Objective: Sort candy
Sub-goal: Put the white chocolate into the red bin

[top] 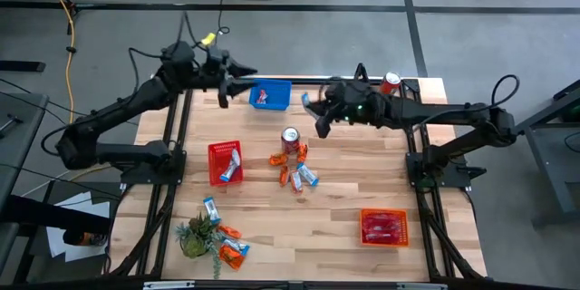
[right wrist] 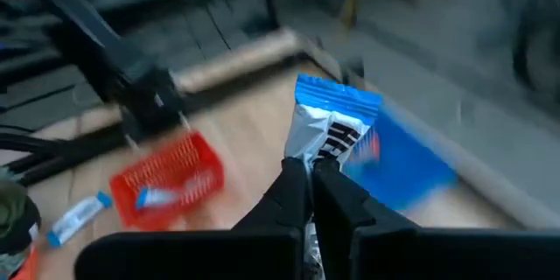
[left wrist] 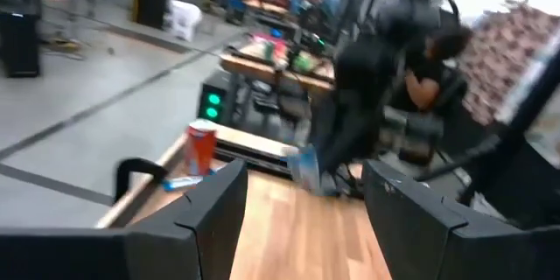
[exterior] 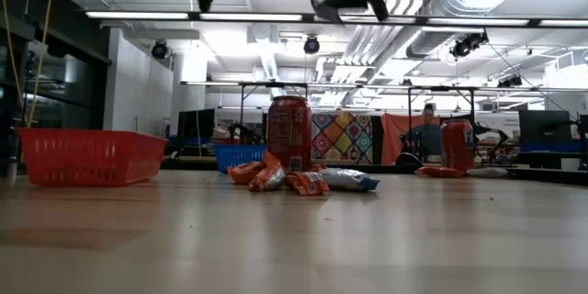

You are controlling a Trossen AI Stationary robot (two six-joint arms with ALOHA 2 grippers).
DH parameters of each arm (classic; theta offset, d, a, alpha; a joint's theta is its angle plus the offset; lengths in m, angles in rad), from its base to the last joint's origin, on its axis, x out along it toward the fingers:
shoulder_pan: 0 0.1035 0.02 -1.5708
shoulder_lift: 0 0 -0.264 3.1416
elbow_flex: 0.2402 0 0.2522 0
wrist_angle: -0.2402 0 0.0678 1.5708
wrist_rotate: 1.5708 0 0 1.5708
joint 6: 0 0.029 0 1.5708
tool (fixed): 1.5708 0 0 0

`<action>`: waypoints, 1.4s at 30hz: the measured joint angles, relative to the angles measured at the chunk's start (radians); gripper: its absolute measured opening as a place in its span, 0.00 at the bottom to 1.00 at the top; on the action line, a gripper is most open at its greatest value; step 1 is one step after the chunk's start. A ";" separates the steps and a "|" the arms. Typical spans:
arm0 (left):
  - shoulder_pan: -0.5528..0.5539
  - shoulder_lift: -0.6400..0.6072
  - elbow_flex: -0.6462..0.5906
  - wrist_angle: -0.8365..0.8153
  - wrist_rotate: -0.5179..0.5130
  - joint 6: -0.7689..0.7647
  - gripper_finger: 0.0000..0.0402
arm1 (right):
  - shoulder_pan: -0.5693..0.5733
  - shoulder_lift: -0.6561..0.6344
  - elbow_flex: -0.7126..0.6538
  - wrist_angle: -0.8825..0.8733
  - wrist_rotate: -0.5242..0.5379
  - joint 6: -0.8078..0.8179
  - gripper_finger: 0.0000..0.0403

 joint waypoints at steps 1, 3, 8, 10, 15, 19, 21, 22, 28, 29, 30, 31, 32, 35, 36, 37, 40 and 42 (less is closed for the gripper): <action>-0.027 0.009 0.000 0.000 -0.007 0.013 0.53 | -0.003 0.000 0.014 0.033 -0.018 -0.057 0.00; -0.081 0.027 0.000 0.001 -0.023 0.041 0.53 | -0.010 -0.001 0.032 0.080 -0.053 -0.139 0.00; -0.221 0.053 0.000 0.063 -0.030 0.123 0.53 | -0.016 0.000 0.050 0.166 -0.163 -0.211 0.00; -0.270 0.055 0.000 0.092 -0.063 0.171 0.53 | -0.013 0.000 0.050 0.201 -0.204 -0.218 0.00; -0.357 0.055 0.000 0.154 -0.327 0.246 0.53 | 0.040 0.000 0.050 0.275 -0.261 -0.211 0.00; -0.381 0.055 0.000 0.170 -0.398 0.247 0.53 | 0.092 0.002 0.050 0.333 -0.231 -0.250 0.00; -0.392 0.055 0.000 0.174 -0.374 0.217 0.53 | 0.110 0.007 0.050 0.359 -0.200 -0.266 0.00; -0.399 0.055 0.000 0.174 -0.360 0.197 0.53 | 0.116 0.009 0.050 0.366 -0.193 -0.273 0.00; -0.444 0.065 0.000 0.189 -0.294 0.141 0.53 | 0.126 0.014 0.050 0.396 -0.173 -0.230 0.00; -0.454 0.072 -0.001 0.194 -0.303 0.141 0.53 | 0.126 0.015 0.050 0.399 -0.173 -0.227 0.00; -0.462 0.080 -0.002 0.207 -0.318 0.139 0.53 | 0.127 0.017 0.050 0.401 -0.173 -0.226 0.00; -0.469 0.092 -0.002 0.231 -0.330 0.139 0.53 | 0.130 0.019 0.050 0.401 -0.174 -0.226 0.00; -0.477 0.105 -0.002 0.268 -0.345 0.140 0.53 | 0.131 0.020 0.050 0.402 -0.174 -0.228 0.00; -0.490 0.148 -0.002 0.335 -0.381 0.139 0.53 | 0.131 0.028 0.050 0.425 -0.183 -0.246 0.00; -0.490 0.165 -0.002 0.360 -0.391 0.139 0.53 | 0.131 0.029 0.050 0.433 -0.189 -0.253 0.00; -0.491 0.176 -0.002 0.372 -0.398 0.133 0.53 | 0.131 0.029 0.050 0.445 -0.193 -0.261 0.00; -0.491 0.205 -0.002 0.412 -0.401 0.095 0.53 | 0.131 0.028 0.050 0.464 -0.197 -0.277 0.00; -0.491 0.218 -0.002 0.437 -0.401 0.079 0.53 | 0.131 0.029 0.050 0.484 -0.219 -0.279 0.00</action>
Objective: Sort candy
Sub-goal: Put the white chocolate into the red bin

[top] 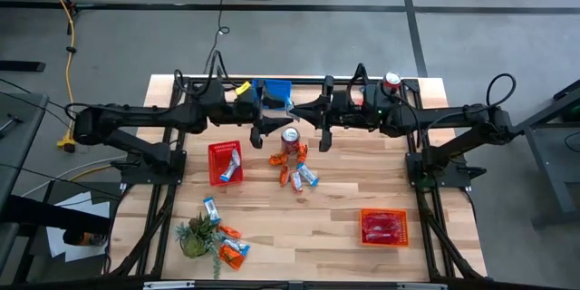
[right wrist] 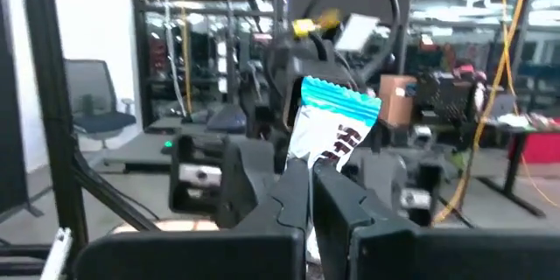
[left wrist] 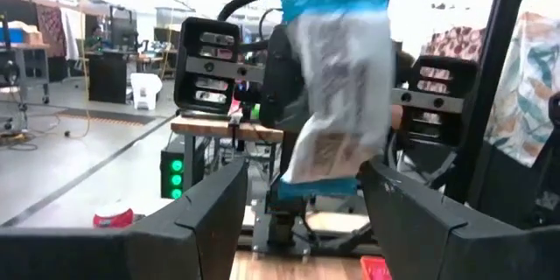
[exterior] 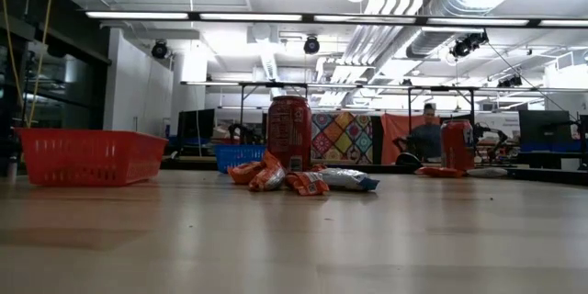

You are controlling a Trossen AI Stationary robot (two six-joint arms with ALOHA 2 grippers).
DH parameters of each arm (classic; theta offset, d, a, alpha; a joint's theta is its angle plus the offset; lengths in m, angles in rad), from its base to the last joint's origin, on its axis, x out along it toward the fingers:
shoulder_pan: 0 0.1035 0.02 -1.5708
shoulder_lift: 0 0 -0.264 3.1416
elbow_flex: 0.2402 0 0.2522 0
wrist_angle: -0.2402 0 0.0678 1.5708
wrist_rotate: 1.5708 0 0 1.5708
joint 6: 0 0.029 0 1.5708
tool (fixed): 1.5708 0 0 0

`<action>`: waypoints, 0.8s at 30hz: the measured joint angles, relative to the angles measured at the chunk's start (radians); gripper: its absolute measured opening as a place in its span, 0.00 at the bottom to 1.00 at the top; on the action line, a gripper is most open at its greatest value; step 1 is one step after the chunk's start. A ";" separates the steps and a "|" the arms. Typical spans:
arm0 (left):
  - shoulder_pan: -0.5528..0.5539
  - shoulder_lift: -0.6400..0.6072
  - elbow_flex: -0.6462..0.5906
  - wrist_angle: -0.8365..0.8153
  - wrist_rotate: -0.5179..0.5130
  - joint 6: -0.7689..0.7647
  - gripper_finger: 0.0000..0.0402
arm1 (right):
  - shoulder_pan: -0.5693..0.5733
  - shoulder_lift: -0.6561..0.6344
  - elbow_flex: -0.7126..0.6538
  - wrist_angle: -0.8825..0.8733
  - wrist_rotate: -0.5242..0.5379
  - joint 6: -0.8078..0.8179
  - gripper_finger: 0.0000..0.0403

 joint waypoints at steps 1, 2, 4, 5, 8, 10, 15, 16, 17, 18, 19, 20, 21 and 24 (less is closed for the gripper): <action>-0.001 0.006 0.000 0.014 0.000 0.000 0.53 | 0.000 0.000 0.000 0.011 -0.012 -0.007 0.00; -0.003 0.009 0.000 0.021 0.000 -0.001 0.53 | 0.000 -0.001 0.000 0.015 -0.015 -0.014 0.00; -0.007 0.015 0.000 0.044 0.003 0.003 0.53 | -0.001 -0.001 0.000 0.009 -0.010 -0.031 0.00; -0.011 0.016 0.000 0.049 0.006 0.011 0.53 | -0.002 -0.001 0.000 0.011 -0.007 -0.036 0.00; -0.016 0.017 0.000 0.051 0.009 0.026 0.53 | -0.007 -0.001 0.000 0.025 -0.007 -0.057 0.00; -0.018 0.017 0.000 0.054 0.010 0.025 0.53 | -0.008 -0.001 0.000 0.017 -0.017 -0.058 0.00; -0.032 0.017 0.000 0.099 0.035 0.028 0.53 | -0.017 0.007 0.000 0.018 -0.022 -0.060 0.00; -0.036 0.019 0.001 0.103 0.031 0.033 0.53 | -0.019 0.011 0.000 0.025 -0.026 -0.060 0.00; -0.037 0.023 0.001 0.104 0.025 0.034 0.53 | -0.019 0.014 0.000 0.029 -0.027 -0.059 0.00; -0.037 0.029 0.002 0.103 0.024 0.034 0.53 | -0.019 0.016 0.000 0.030 -0.028 -0.059 0.00; -0.036 0.033 0.002 0.102 0.024 0.027 0.53 | -0.020 0.021 0.000 0.045 -0.036 -0.059 0.00; -0.036 0.039 0.002 0.108 0.024 0.021 0.53 | -0.020 0.026 0.000 0.069 -0.041 -0.059 0.00; -0.036 0.045 0.002 0.117 0.024 0.014 0.53 | -0.020 0.028 0.000 0.078 -0.043 -0.057 0.00; -0.037 0.057 0.002 0.138 0.024 0.007 0.53 | -0.020 0.030 0.000 0.080 -0.045 -0.052 0.00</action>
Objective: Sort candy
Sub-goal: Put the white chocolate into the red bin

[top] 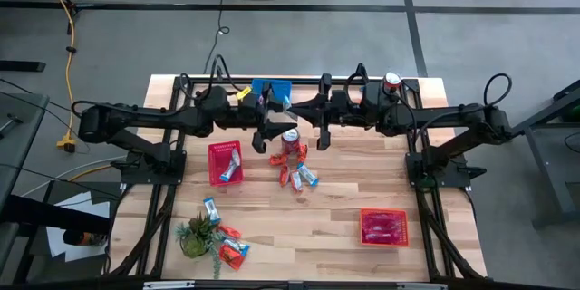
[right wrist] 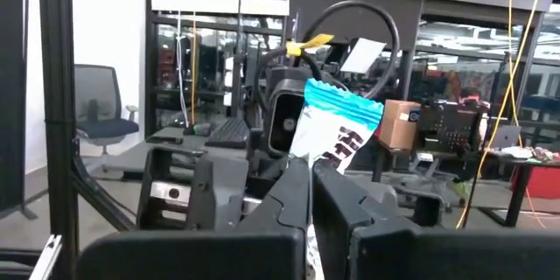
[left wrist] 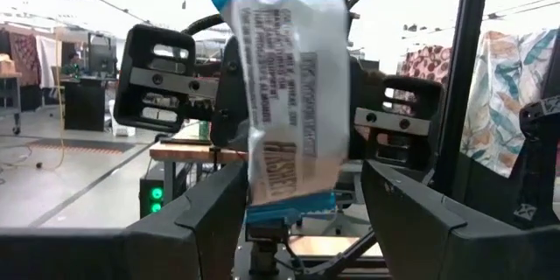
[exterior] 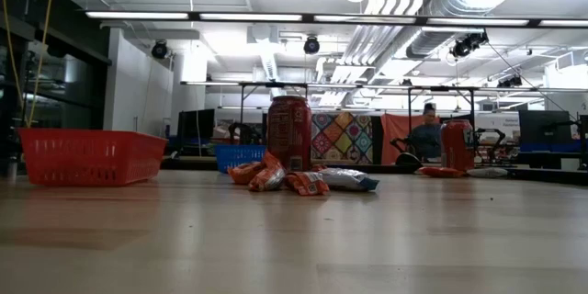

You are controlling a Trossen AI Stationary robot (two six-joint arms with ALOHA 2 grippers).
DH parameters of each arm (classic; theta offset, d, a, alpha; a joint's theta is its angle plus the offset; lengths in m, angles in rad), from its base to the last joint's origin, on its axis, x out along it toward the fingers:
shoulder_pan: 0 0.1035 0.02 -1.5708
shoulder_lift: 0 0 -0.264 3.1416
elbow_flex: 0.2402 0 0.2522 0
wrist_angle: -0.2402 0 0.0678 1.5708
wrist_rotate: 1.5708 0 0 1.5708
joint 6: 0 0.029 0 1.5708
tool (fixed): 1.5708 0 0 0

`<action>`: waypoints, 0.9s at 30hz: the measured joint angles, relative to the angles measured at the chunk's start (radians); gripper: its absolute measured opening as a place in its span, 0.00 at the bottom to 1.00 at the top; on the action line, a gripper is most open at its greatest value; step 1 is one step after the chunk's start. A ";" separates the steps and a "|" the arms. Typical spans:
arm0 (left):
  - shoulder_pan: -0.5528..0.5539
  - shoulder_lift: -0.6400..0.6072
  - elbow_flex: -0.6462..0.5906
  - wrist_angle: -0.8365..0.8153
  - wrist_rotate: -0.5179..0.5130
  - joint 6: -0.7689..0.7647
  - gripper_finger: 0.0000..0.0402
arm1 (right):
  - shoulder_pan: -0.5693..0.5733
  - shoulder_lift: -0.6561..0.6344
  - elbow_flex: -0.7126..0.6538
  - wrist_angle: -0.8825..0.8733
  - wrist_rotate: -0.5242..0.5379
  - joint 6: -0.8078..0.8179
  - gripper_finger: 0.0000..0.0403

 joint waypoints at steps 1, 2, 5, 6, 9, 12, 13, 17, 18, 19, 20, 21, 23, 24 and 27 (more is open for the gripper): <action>0.000 0.003 0.000 0.009 0.000 -0.001 0.53 | 0.000 0.001 0.000 -0.005 0.000 0.000 0.00; 0.000 0.004 0.000 0.011 0.000 -0.005 0.53 | 0.000 0.002 0.000 -0.010 0.000 0.000 0.00; 0.000 0.004 0.000 0.013 0.000 -0.026 0.50 | 0.000 0.002 0.000 -0.007 -0.001 0.000 0.00; 0.000 0.004 0.000 0.013 0.000 -0.027 0.49 | 0.000 0.002 0.000 -0.007 -0.003 0.000 0.00; 0.001 0.004 0.000 0.010 -0.001 -0.026 0.39 | 0.000 0.002 0.000 -0.008 -0.004 0.000 0.00; 0.001 0.003 0.000 0.000 -0.001 -0.025 0.21 | 0.001 0.002 0.000 -0.010 -0.005 0.001 0.00; 0.001 0.001 0.000 -0.002 0.001 -0.025 0.15 | 0.001 0.002 0.000 -0.009 -0.005 0.001 0.00; 0.015 -0.013 0.000 -0.030 0.000 -0.025 0.04 | 0.001 -0.001 0.000 -0.010 0.028 0.037 0.03; 0.021 -0.019 0.000 -0.051 -0.002 -0.025 0.04 | 0.002 -0.003 0.000 -0.020 0.060 0.073 0.04; 0.027 -0.028 0.000 -0.077 -0.003 -0.025 0.03 | 0.002 -0.008 0.000 -0.034 0.097 0.104 0.06; 0.035 -0.041 0.000 -0.116 -0.003 -0.023 0.02 | 0.001 -0.017 0.000 -0.051 0.138 0.124 0.09; 0.043 -0.055 -0.001 -0.155 -0.002 -0.017 0.02 | -0.001 -0.028 0.000 -0.068 0.173 0.128 0.13; 0.059 -0.091 -0.001 -0.248 -0.001 -0.001 0.01 | -0.002 -0.056 0.000 -0.101 0.237 0.122 0.21; 0.068 -0.113 -0.001 -0.307 0.000 0.006 0.01 | -0.002 -0.068 0.000 -0.114 0.276 0.110 0.26; 0.090 -0.183 -0.002 -0.506 0.000 0.011 0.01 | 0.001 -0.105 0.000 -0.190 0.404 0.066 0.39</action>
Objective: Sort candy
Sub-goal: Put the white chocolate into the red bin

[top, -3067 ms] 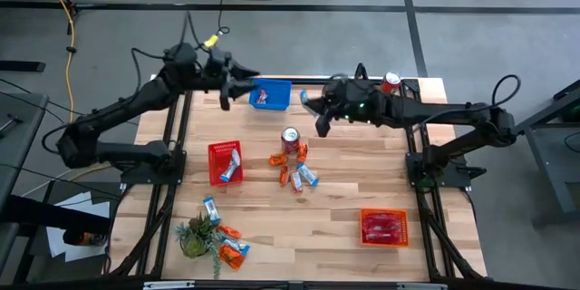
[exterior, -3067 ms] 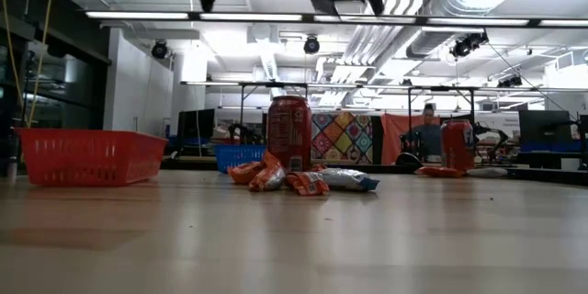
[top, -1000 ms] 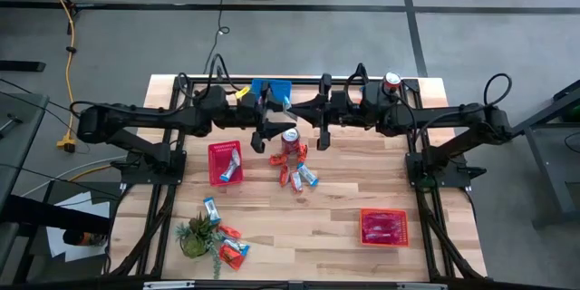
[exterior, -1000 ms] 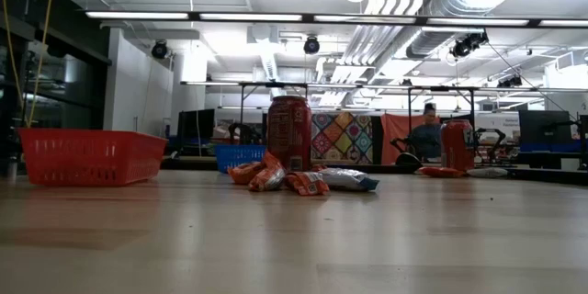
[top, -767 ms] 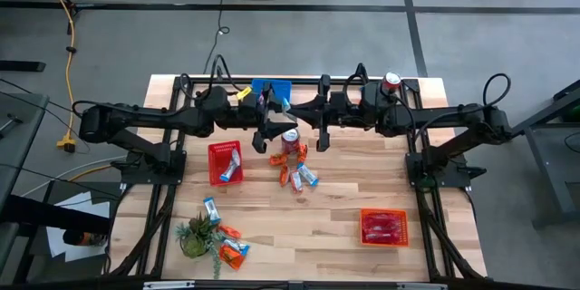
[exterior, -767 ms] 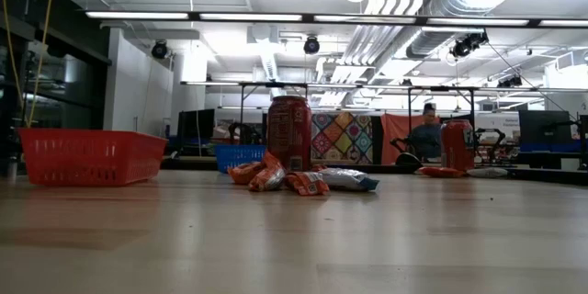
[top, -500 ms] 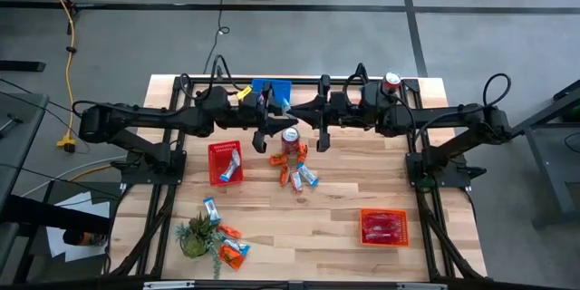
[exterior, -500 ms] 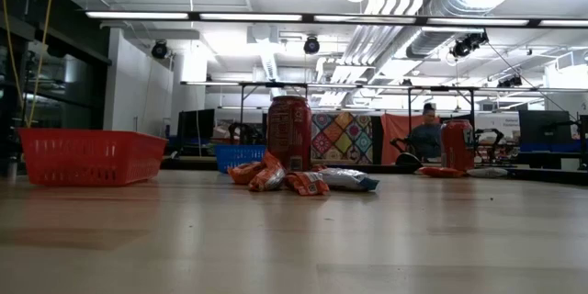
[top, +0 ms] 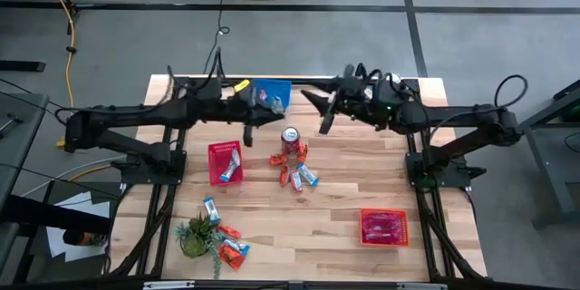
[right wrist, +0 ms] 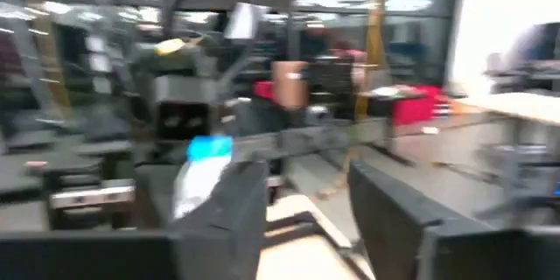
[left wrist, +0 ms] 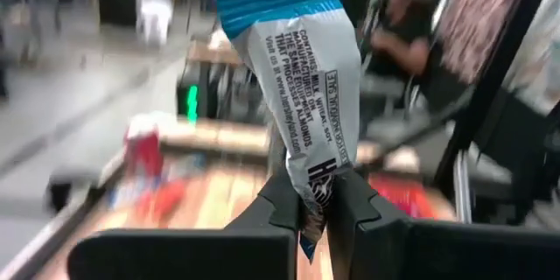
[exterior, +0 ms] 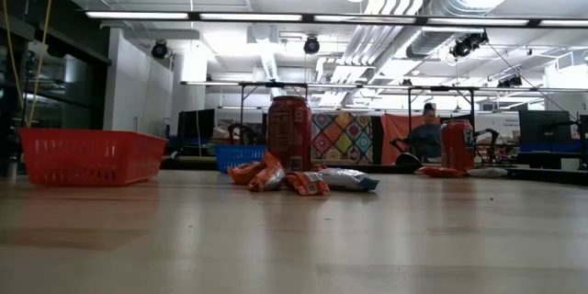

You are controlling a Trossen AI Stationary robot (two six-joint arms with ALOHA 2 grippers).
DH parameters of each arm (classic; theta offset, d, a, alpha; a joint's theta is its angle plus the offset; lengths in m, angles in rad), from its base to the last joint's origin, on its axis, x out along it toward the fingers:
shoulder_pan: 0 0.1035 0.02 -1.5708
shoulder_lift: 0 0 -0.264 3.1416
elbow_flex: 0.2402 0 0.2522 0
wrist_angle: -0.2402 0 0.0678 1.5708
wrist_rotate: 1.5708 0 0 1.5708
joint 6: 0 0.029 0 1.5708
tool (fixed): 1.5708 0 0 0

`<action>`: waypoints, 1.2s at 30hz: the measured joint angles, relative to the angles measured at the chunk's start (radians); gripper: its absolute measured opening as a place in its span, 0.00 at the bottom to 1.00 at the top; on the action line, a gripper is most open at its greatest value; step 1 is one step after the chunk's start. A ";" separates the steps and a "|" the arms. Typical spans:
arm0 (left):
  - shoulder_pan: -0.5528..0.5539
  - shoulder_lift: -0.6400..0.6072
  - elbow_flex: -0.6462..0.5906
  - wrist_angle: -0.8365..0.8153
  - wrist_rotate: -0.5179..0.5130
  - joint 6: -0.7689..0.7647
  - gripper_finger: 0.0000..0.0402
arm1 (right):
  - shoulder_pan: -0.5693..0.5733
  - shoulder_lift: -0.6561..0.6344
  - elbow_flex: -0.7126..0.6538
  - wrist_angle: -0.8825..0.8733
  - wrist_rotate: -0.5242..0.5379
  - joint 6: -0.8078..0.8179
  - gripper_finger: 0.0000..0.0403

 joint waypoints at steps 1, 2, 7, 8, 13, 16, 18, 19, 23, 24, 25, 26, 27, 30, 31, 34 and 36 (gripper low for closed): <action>0.006 -0.027 -0.006 -0.077 -0.001 0.000 0.01 | 0.000 -0.016 0.000 -0.038 0.036 -0.009 0.43; 0.008 -0.055 -0.017 -0.150 -0.003 -0.003 0.01 | -0.001 -0.031 0.000 -0.078 0.066 -0.011 0.46; -0.018 -0.220 -0.180 -0.430 -0.059 -0.158 0.01 | -0.006 -0.085 0.000 -0.274 0.096 0.061 0.52; -0.035 -0.261 -0.231 -0.441 -0.077 -0.212 0.01 | -0.005 -0.091 0.000 -0.308 0.095 0.097 0.52; -0.172 -0.473 -0.451 -0.484 -0.176 -0.576 0.01 | -0.005 -0.100 0.000 -0.455 0.094 0.233 0.52; -0.264 -0.559 -0.483 -0.629 -0.191 -0.737 0.01 | -0.005 -0.100 0.000 -0.521 0.093 0.293 0.52; -0.311 -0.575 -0.482 -0.770 -0.240 -0.808 0.01 | -0.005 -0.098 0.000 -0.558 0.092 0.331 0.52; -0.324 -0.575 -0.482 -0.822 -0.270 -0.849 0.01 | -0.005 -0.098 0.000 -0.569 0.091 0.350 0.52; -0.336 -0.538 -0.481 -0.890 -0.316 -0.998 0.01 | -0.005 -0.098 0.000 -0.578 0.091 0.403 0.52; -0.336 -0.524 -0.480 -0.882 -0.311 -1.024 0.01 | -0.005 -0.098 0.000 -0.577 0.091 0.408 0.52; -0.336 -0.506 -0.480 -0.879 -0.307 -1.047 0.01 | -0.005 -0.098 0.000 -0.577 0.091 0.408 0.52; -0.336 -0.485 -0.480 -0.880 -0.305 -1.068 0.01 | -0.005 -0.098 0.000 -0.577 0.091 0.408 0.52; -0.336 -0.461 -0.480 -0.883 -0.305 -1.091 0.01 | -0.005 -0.098 0.000 -0.577 0.091 0.407 0.52; -0.336 -0.392 -0.480 -0.898 -0.305 -1.162 0.01 | -0.005 -0.098 0.000 -0.577 0.091 0.427 0.52; -0.336 -0.369 -0.480 -0.900 -0.302 -1.183 0.01 | -0.005 -0.098 0.000 -0.577 0.090 0.434 0.52; -0.337 -0.313 -0.480 -0.877 -0.280 -1.178 0.04 | -0.005 -0.098 0.000 -0.577 0.077 0.451 0.52; -0.341 -0.291 -0.480 -0.853 -0.266 -1.124 0.08 | -0.005 -0.098 0.000 -0.577 0.070 0.458 0.52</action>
